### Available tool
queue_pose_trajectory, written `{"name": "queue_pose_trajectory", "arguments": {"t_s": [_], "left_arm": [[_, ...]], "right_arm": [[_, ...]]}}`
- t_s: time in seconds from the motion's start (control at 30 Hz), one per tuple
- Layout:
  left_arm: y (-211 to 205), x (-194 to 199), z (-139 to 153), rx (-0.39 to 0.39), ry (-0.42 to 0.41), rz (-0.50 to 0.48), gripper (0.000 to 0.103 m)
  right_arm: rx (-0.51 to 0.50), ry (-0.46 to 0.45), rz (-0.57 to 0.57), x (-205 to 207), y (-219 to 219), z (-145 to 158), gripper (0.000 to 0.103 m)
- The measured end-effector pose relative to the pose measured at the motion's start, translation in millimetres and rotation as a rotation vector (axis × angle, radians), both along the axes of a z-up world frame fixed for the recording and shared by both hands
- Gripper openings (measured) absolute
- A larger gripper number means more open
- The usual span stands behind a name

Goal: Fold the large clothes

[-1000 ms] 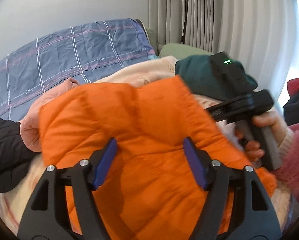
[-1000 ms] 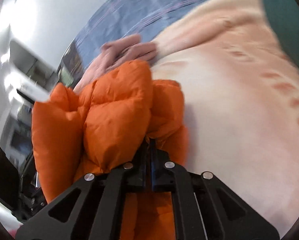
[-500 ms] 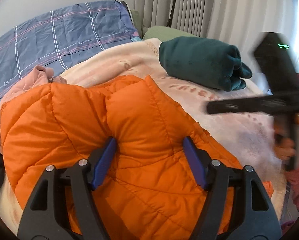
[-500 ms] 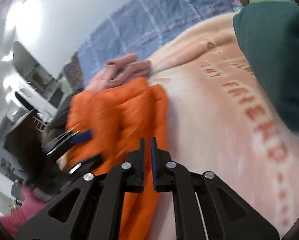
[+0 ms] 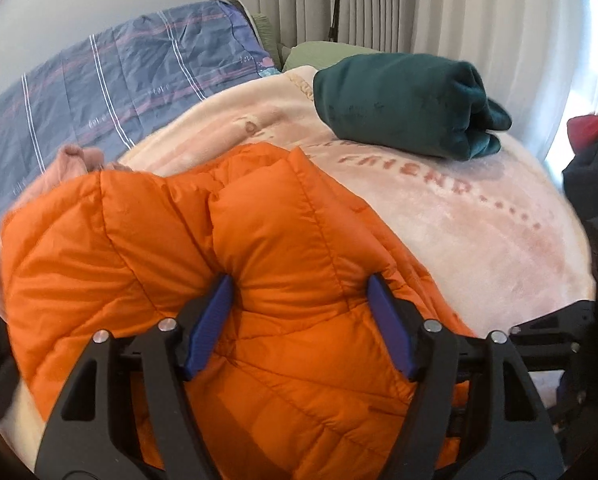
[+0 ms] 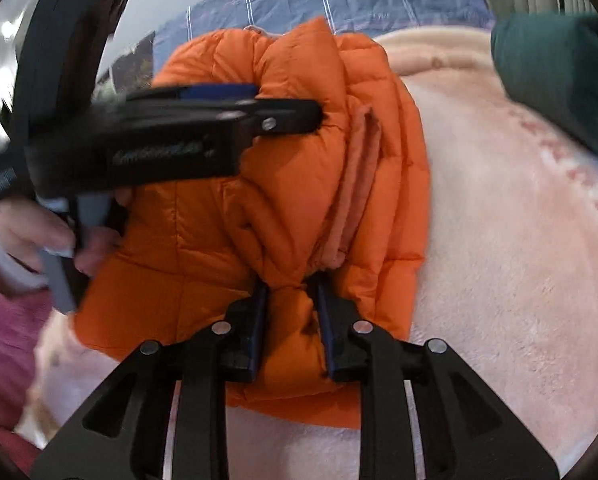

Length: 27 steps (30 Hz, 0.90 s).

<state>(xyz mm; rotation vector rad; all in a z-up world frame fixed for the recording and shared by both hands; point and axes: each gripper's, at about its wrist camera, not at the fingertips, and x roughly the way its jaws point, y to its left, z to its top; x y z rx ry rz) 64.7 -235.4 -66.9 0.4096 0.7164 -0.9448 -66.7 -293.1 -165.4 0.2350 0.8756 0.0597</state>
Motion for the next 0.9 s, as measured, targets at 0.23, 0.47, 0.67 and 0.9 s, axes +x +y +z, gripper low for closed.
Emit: {"name": "queue_pose_trajectory", "arguments": {"t_s": [0.23, 0.47, 0.67, 0.9], "left_arm": [[-18, 28, 24, 0.059, -0.064, 0.032, 0.04], [-44, 61, -22, 0.182, 0.001, 0.049, 0.041], [-37, 71, -34, 0.122, 0.072, 0.041, 0.041], [-43, 71, -45, 0.113, 0.08, 0.035, 0.041]], "right_arm": [[0.025, 0.0, -0.006, 3, -1, -4, 0.023], [0.017, -0.001, -0.013, 2, -5, -6, 0.023], [0.028, -0.004, -0.008, 1, -7, -7, 0.023], [0.051, -0.007, -0.01, 8, -16, -12, 0.023]]}}
